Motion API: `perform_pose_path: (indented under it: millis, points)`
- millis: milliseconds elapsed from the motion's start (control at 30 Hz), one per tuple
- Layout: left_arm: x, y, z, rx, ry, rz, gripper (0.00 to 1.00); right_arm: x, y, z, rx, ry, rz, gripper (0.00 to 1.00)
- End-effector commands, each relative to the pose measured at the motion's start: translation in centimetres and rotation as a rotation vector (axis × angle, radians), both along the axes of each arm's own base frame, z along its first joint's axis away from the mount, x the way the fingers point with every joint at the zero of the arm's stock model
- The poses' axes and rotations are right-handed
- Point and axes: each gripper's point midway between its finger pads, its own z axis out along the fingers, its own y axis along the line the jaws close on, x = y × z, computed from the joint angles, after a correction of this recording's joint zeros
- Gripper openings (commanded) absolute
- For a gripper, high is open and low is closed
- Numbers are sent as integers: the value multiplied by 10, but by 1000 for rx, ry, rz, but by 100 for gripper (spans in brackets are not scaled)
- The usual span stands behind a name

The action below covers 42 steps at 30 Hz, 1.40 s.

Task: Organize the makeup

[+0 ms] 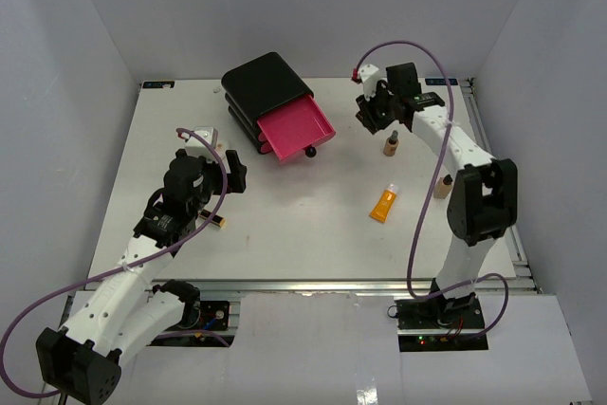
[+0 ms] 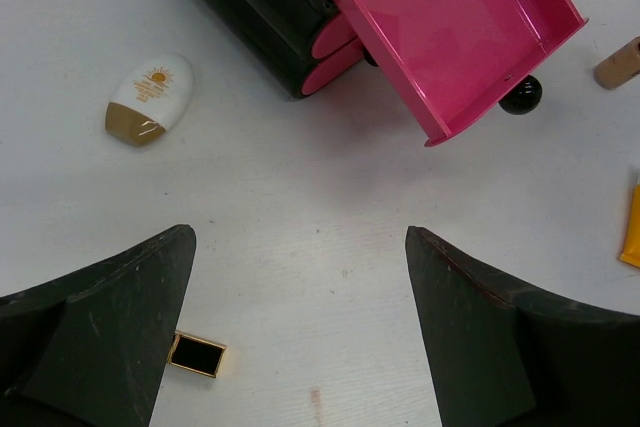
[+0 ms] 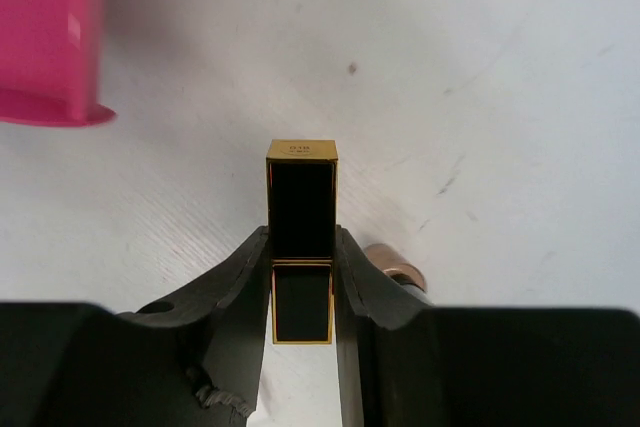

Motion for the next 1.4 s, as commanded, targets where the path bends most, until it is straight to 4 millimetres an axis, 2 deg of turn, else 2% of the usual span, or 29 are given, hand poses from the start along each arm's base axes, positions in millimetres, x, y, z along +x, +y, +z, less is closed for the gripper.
perform_pose_path:
  millis: [0,133,200,300,400,467,633,767,967,1033,1167,1200,1267,1367]
  points:
    - [-1,-1,5,-14,-25,-13,96,-2,8,86,135,-209,-22,8]
    - [0,-3,4,-15,-20,-19,96,-24,32,116,256,-213,76,8]
    - [0,-3,3,-15,-18,-19,96,-41,56,129,336,-191,166,8]
    - [0,-2,2,-14,-15,-16,96,-58,86,137,401,-153,235,9]
    - [0,-2,1,-12,-12,-16,96,-66,108,133,438,-104,267,11]
    - [1,-2,0,-12,-11,-15,96,-63,125,124,444,-71,277,12]
    - [3,-2,-3,-10,0,-14,96,-48,144,111,442,-40,261,13]
    - [5,-1,-7,-7,9,-11,96,-34,153,97,433,-23,243,15]
    - [8,0,-13,-1,27,-8,96,-13,158,95,418,-57,218,17]
    - [8,0,-15,0,32,-6,96,-9,160,87,404,-55,209,21]
    - [9,1,-16,-1,37,3,97,-5,160,79,389,-53,202,57]
    - [9,1,-17,-1,39,3,97,-6,160,79,388,-52,202,59]
    - [10,1,-20,-24,56,21,96,-7,157,85,385,-67,200,68]
    - [11,-5,-26,-104,112,49,95,-11,154,93,384,-84,206,71]
